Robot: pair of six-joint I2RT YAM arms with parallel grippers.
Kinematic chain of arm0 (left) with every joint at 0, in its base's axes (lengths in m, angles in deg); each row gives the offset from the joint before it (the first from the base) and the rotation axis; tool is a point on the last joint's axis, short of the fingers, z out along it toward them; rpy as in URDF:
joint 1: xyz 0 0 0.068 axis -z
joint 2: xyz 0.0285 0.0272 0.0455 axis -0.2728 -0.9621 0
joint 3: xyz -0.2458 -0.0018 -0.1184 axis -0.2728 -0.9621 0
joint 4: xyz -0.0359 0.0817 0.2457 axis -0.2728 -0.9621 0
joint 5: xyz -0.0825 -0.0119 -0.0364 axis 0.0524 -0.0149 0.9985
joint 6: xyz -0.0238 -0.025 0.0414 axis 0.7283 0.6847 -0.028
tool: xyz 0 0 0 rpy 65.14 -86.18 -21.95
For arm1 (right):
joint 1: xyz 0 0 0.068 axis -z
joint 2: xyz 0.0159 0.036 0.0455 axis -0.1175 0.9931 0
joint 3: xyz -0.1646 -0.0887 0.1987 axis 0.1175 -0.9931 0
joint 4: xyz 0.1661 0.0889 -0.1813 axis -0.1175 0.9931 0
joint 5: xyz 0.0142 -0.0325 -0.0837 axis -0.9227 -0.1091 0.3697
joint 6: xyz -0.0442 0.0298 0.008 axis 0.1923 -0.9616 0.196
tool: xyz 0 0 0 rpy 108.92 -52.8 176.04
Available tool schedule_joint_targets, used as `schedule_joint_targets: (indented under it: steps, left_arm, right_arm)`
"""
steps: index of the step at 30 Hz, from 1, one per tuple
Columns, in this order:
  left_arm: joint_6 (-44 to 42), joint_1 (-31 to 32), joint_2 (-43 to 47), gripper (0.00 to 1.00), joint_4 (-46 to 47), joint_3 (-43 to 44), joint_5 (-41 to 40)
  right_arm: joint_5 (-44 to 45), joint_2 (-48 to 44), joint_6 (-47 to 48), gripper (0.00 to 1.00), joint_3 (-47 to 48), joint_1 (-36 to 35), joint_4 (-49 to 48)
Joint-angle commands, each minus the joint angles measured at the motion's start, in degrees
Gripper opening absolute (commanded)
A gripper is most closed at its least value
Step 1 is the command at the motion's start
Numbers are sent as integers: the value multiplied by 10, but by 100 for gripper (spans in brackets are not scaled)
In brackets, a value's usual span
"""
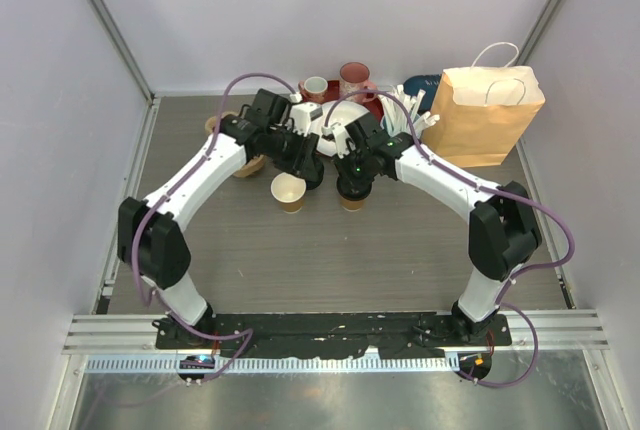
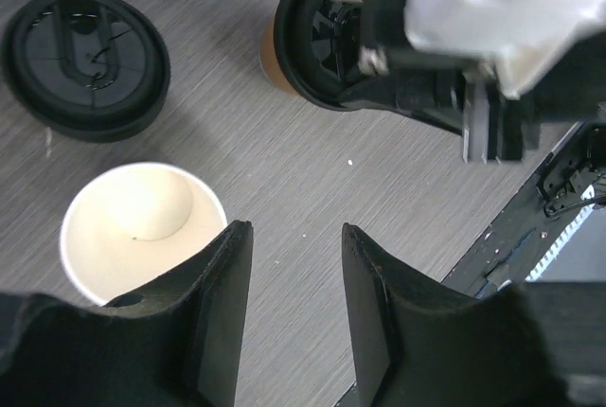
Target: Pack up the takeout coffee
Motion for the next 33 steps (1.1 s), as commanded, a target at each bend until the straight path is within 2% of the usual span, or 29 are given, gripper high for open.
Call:
schedule_joint_targets:
  steps: [1,4,8,11,16,18,22,25,28,30,33]
  left_arm:
    - [41,11,-35,45,33,32,1]
    - [45,14,-56,42,34,42,1]
    - [45,16,-67,42,35,52,3]
    - [44,16,-71,42,35,56,5]
    - [43,20,-79,42,34,61,2]
    - [44,20,-82,41,34,65,1]
    - [46,27,-93,41,34,73,1]
    - [54,33,-105,39,40,80,-1]
    - [58,46,-118,35,46,90,-12]
    - [57,58,-130,32,48,99,-19]
    - [62,62,-147,29,55,109,-31]
  right_arm:
    - [0,3,3,1,-24,4,29]
    - [0,-5,-1,5,-13,6,30]
    - [-23,-10,-1,24,7,6,34]
    - [-31,-12,-1,32,25,6,38]
    - [-40,-17,-1,38,52,6,40]
    - [-49,-22,-2,48,58,6,41]
    - [-75,-37,-5,56,82,7,40]
    - [-54,-58,-25,56,75,23,30]
    - [-31,-94,-74,50,18,55,-15]
    - [-44,-112,-94,46,-21,92,-67]
    - [-67,-124,-97,45,-65,105,-107]
